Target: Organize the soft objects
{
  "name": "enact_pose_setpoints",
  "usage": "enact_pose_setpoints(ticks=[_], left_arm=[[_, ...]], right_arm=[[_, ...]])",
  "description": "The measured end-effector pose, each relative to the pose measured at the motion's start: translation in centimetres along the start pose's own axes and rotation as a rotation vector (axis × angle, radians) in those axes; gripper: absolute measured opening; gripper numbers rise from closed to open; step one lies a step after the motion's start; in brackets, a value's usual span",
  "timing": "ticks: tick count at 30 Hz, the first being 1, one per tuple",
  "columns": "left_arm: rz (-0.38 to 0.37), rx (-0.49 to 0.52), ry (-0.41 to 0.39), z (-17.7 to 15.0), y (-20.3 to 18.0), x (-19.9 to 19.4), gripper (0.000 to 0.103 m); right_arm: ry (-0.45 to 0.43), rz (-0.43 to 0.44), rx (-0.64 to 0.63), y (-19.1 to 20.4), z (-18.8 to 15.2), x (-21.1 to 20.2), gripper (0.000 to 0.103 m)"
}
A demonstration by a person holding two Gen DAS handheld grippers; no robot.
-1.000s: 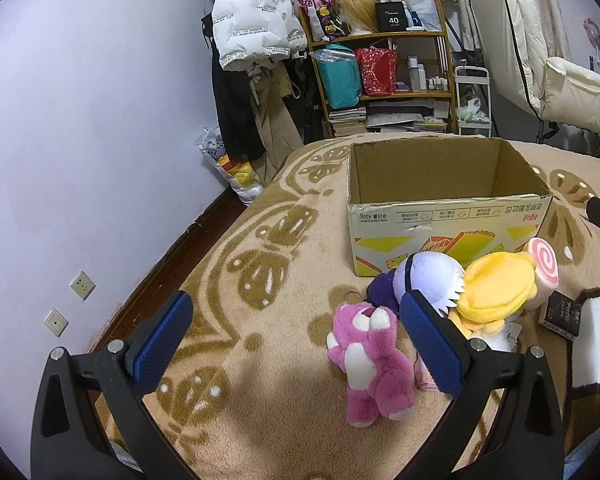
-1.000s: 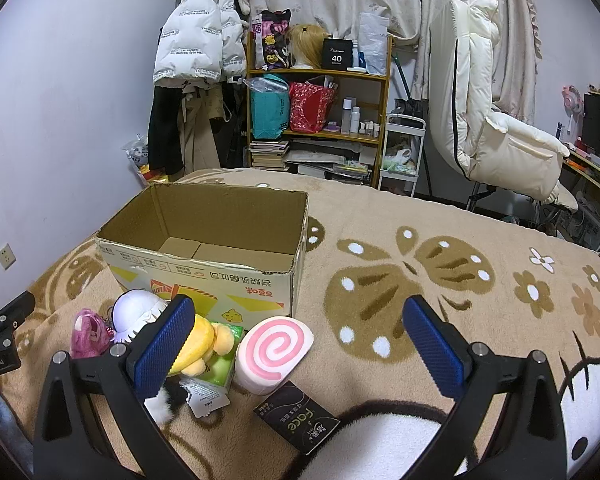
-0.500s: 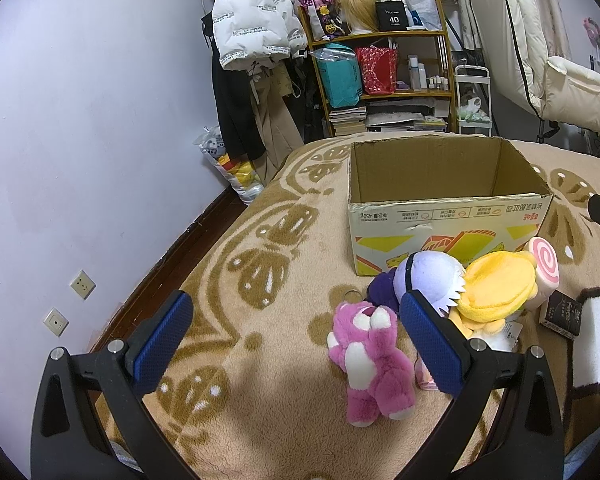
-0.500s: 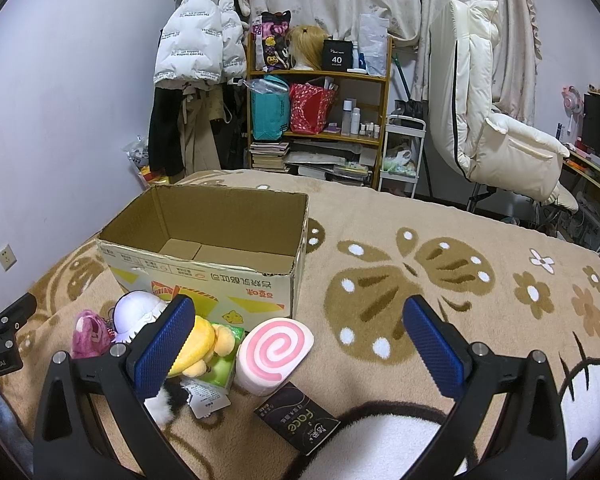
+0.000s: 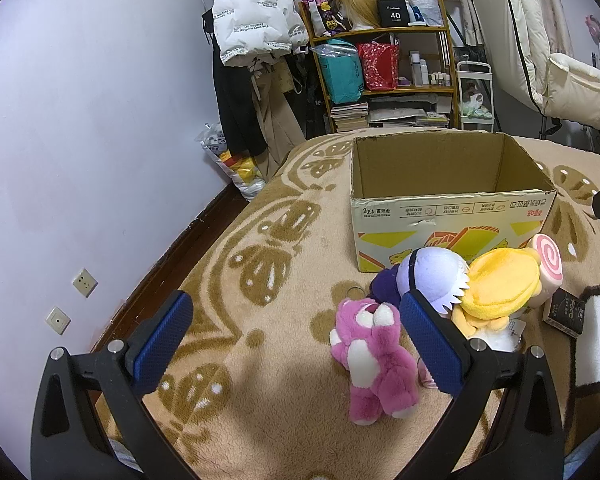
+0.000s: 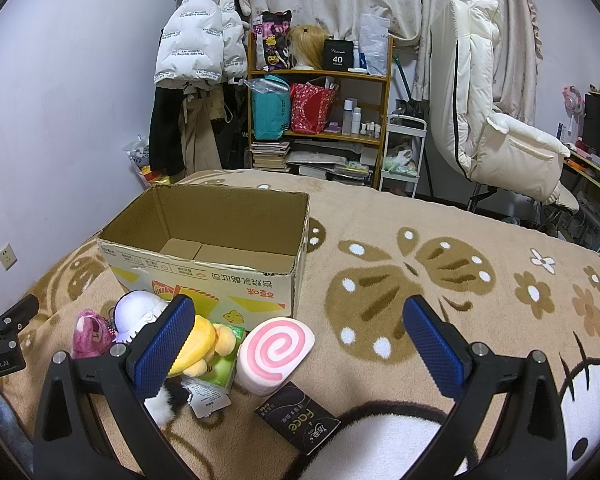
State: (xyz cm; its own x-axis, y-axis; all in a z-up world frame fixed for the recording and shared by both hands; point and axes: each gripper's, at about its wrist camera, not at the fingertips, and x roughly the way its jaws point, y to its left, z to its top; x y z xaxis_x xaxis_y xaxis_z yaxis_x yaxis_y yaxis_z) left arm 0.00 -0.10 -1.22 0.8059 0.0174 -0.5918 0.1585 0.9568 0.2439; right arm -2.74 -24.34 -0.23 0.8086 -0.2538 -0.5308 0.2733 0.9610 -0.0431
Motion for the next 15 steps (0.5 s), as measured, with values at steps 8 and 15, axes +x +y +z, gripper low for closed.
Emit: enact_pose_setpoints(ticks=[8, 15], left_arm=[[-0.001, -0.001, 0.003, 0.09, -0.05, 0.0, 0.102], [-0.02, -0.034, 0.036, 0.02, 0.42, 0.44, 0.102]], right_arm=[[0.003, 0.0, 0.0, 0.05, -0.09, -0.07, 0.103], [0.005, 0.001, -0.001, 0.01, -0.1, 0.03, 0.103]])
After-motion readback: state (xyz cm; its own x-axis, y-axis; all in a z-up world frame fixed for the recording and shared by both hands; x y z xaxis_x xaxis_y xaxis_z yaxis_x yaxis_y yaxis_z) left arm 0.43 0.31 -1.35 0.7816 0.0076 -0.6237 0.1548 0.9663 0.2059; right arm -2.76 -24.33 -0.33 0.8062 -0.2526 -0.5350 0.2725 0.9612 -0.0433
